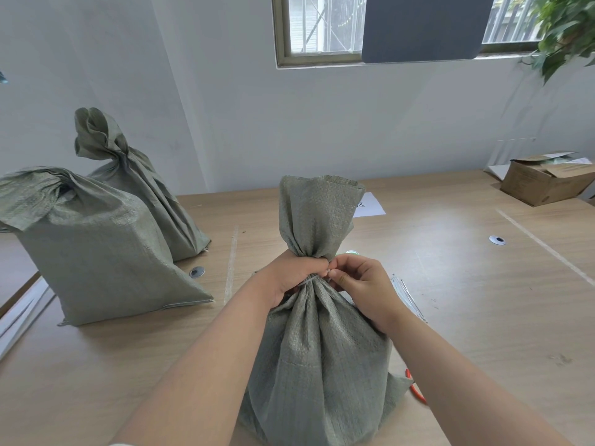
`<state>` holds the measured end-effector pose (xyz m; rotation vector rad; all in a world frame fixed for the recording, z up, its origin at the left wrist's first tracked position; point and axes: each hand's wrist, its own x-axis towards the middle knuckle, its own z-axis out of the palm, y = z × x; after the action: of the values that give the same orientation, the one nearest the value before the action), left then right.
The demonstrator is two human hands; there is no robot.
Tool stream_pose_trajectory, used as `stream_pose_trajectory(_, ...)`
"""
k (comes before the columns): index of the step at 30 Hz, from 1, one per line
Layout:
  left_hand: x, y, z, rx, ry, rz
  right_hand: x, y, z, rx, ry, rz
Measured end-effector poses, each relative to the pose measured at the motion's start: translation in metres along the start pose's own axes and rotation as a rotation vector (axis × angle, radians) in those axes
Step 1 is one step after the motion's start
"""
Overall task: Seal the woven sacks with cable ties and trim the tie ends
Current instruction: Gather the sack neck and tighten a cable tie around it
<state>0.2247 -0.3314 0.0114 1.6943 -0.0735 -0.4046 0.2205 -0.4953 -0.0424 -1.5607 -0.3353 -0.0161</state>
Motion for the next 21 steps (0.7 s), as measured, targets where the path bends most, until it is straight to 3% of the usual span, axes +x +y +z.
stream_pose_trajectory(21, -0.003, 0.001, 0.003, -0.019, 0.052, -0.037, -0.004, -0.009, 0.004, -0.286, 0.064, -0.091)
